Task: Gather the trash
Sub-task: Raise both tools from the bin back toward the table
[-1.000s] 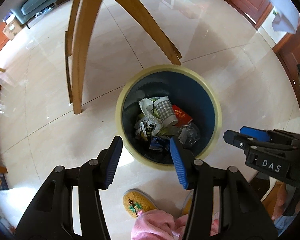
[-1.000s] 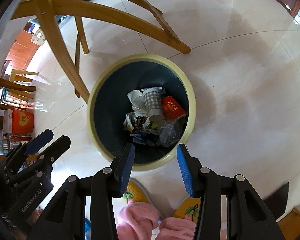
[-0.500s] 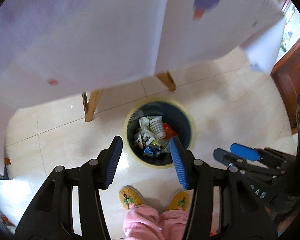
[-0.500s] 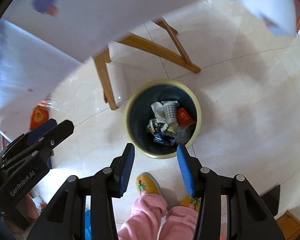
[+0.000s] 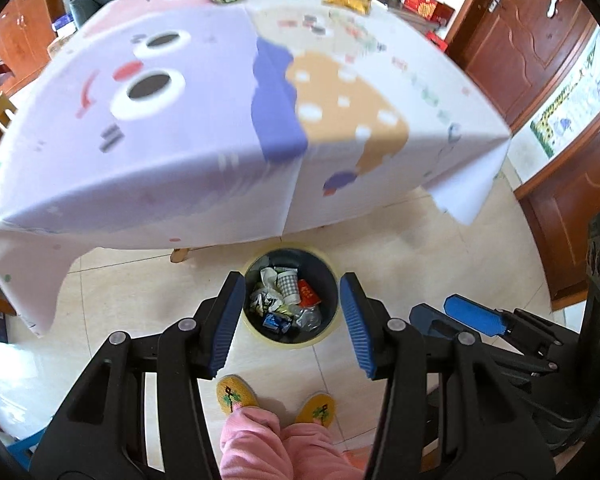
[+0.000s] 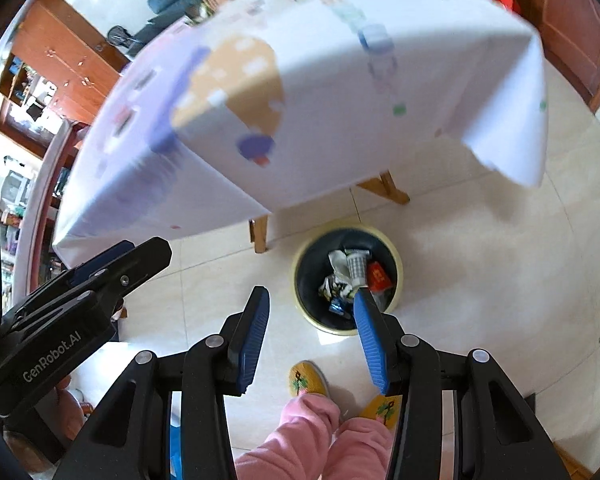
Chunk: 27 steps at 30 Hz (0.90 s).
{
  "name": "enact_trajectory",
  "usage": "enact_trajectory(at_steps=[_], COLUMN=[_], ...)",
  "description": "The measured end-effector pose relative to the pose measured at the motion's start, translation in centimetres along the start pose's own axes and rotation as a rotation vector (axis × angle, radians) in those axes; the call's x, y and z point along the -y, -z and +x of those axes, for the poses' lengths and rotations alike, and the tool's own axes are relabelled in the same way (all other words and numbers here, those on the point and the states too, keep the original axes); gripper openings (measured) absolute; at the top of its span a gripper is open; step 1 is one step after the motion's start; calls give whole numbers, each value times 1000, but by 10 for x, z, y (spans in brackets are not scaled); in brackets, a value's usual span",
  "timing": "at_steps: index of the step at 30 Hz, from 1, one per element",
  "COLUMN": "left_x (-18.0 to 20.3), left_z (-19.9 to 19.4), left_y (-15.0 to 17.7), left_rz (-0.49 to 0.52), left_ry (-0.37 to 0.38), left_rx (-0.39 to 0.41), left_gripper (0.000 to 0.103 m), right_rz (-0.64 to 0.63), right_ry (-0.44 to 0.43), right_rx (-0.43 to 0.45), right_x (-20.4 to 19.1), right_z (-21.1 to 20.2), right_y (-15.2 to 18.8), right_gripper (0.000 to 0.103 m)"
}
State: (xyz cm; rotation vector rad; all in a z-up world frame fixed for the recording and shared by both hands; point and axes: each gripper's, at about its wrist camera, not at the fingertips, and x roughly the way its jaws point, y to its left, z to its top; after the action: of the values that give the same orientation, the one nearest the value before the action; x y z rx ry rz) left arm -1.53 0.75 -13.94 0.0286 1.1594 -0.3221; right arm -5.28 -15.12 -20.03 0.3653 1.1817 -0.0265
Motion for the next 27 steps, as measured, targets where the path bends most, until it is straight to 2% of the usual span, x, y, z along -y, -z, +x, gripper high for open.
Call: enact_trajectory(at_steps=[7, 11, 15, 17, 21, 27], left_x=[6, 8, 5, 2, -9, -23], left_z=[-60, -98, -131, -143, -162, -166], left_y=[-13, -25, -41, -53, -80, -127], left_rz=[-10, -4, -21, -37, -88, -130], left_ry=[-10, -31, -48, -54, -43, -34], left_rx=[50, 94, 141, 161, 194, 228], left_gripper=[46, 46, 48, 56, 63, 80], right_rz=[-65, -111, -152, -164, -191, -193], right_ry=[-28, -48, -61, -67, -69, -55], right_rx=[49, 97, 148, 168, 222, 280], right_x=[-22, -32, -39, -40, -45, -48], right_z=[-67, -103, -133, -136, -157, -172], right_y=[-22, -33, -49, -57, -78, -119], right_gripper=[45, 52, 52, 52, 57, 62])
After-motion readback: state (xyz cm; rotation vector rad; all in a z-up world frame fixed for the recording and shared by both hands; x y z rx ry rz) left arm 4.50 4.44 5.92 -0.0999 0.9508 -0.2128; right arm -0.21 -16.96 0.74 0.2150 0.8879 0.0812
